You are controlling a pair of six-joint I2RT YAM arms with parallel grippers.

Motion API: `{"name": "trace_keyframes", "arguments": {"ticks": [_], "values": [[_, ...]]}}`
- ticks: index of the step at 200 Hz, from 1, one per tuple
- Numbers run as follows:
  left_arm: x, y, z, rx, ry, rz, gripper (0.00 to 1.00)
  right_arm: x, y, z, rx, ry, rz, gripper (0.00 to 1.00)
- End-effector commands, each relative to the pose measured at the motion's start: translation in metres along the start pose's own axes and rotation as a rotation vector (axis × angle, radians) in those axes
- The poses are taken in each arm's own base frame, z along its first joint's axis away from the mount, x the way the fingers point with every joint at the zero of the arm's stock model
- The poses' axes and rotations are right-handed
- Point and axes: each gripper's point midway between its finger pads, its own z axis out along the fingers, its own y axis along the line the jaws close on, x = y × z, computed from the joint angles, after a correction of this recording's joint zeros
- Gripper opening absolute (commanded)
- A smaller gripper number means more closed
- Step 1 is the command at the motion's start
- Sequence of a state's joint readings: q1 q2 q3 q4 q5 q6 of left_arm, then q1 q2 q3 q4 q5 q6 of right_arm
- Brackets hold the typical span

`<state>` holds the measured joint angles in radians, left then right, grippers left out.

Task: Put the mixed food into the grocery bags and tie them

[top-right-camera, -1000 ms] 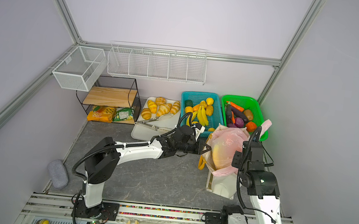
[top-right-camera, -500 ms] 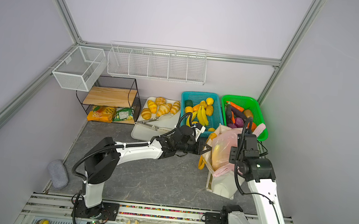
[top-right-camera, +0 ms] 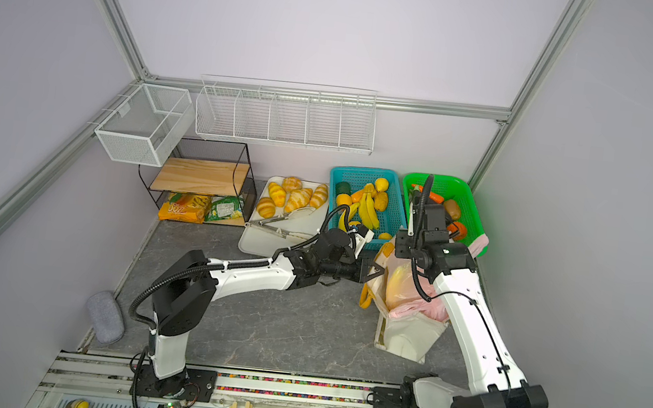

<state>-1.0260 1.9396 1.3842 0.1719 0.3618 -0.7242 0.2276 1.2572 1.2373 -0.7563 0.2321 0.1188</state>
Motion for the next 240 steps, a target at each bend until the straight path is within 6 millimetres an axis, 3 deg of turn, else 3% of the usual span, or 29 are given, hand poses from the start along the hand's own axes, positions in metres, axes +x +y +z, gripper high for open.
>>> {"name": "trace_keyframes", "arguments": {"ticks": [1,35,51,72,97,132,158,180,217,240], "values": [[-0.030,-0.030,-0.020,0.059,-0.093,0.062,0.00,0.023,-0.002,0.008,-0.032,0.037,0.053,0.41],[-0.033,-0.039,-0.025,0.099,-0.115,0.075,0.00,0.078,-0.020,0.031,0.020,0.147,0.115,0.39],[-0.036,-0.045,-0.031,0.124,-0.137,0.081,0.00,0.088,-0.031,0.040,0.037,0.161,0.157,0.39],[-0.038,-0.050,-0.034,0.140,-0.143,0.075,0.00,0.072,-0.027,0.031,-0.012,0.133,0.185,0.45],[-0.041,-0.048,-0.039,0.120,-0.147,0.061,0.00,0.043,-0.026,-0.008,-0.037,0.021,0.198,0.62],[-0.046,-0.040,-0.065,0.095,-0.114,0.020,0.00,0.032,-0.015,-0.053,-0.101,-0.039,0.178,0.70],[-0.047,-0.025,-0.093,0.048,-0.119,0.008,0.00,0.032,0.010,-0.074,-0.215,-0.033,0.126,0.71],[-0.045,-0.006,-0.116,-0.035,-0.142,0.024,0.00,0.039,0.045,-0.076,-0.307,0.023,0.033,0.71],[-0.044,0.026,-0.140,-0.121,-0.172,0.003,0.00,0.067,0.103,-0.048,-0.431,0.153,-0.084,0.65],[-0.043,0.043,-0.151,-0.164,-0.192,-0.016,0.00,0.086,0.120,-0.021,-0.414,0.210,-0.131,0.59]]}}
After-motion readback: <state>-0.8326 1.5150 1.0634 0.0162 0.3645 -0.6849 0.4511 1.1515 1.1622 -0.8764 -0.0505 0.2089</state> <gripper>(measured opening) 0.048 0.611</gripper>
